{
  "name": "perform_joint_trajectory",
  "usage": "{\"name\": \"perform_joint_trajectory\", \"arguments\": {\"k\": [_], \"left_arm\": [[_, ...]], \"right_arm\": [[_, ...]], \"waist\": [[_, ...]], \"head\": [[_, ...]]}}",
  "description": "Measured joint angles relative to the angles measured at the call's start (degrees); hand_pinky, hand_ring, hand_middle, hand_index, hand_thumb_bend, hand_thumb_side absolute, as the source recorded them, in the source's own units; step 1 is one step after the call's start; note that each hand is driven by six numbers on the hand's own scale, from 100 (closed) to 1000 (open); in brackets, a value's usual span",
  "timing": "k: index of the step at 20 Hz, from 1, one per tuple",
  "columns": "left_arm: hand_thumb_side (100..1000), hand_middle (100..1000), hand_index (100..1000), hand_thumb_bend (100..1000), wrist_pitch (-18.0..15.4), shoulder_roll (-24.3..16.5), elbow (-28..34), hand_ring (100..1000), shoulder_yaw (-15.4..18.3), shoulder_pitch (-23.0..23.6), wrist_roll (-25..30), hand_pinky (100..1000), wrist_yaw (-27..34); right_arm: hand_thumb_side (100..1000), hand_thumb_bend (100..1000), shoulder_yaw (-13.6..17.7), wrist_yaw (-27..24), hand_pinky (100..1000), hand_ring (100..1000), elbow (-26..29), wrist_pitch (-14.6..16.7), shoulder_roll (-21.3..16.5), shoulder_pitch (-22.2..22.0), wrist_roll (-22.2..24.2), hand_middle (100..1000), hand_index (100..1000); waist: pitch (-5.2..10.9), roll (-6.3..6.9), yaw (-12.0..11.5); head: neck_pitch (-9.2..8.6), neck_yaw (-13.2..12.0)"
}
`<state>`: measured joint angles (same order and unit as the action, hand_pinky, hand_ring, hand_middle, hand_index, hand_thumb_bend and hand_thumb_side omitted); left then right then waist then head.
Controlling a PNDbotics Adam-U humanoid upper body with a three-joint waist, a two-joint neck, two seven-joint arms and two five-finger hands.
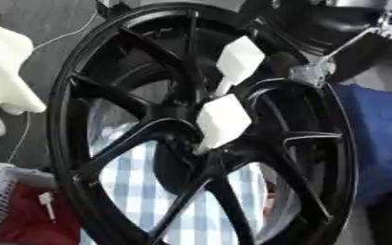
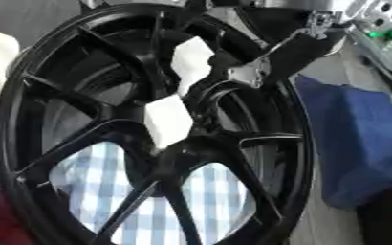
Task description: Pull the pin out of the wheel hub.
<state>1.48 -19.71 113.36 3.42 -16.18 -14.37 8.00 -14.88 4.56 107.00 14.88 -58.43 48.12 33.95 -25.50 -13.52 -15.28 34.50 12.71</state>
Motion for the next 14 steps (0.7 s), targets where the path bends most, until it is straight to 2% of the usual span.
{"name": "perform_joint_trajectory", "arguments": {"k": [14], "left_arm": [[786,631,728,106,0.3,0.1,0.0,700,-0.1,0.0,-0.3,633,-0.3]], "right_arm": [[271,100,-0.8,5.2,911,916,-5.4,2.5,2.8,1.1,5.2,825,907]], "waist": [[-1.55,0.00,-0.3]], "head": [[-0.38,0.0]]}}
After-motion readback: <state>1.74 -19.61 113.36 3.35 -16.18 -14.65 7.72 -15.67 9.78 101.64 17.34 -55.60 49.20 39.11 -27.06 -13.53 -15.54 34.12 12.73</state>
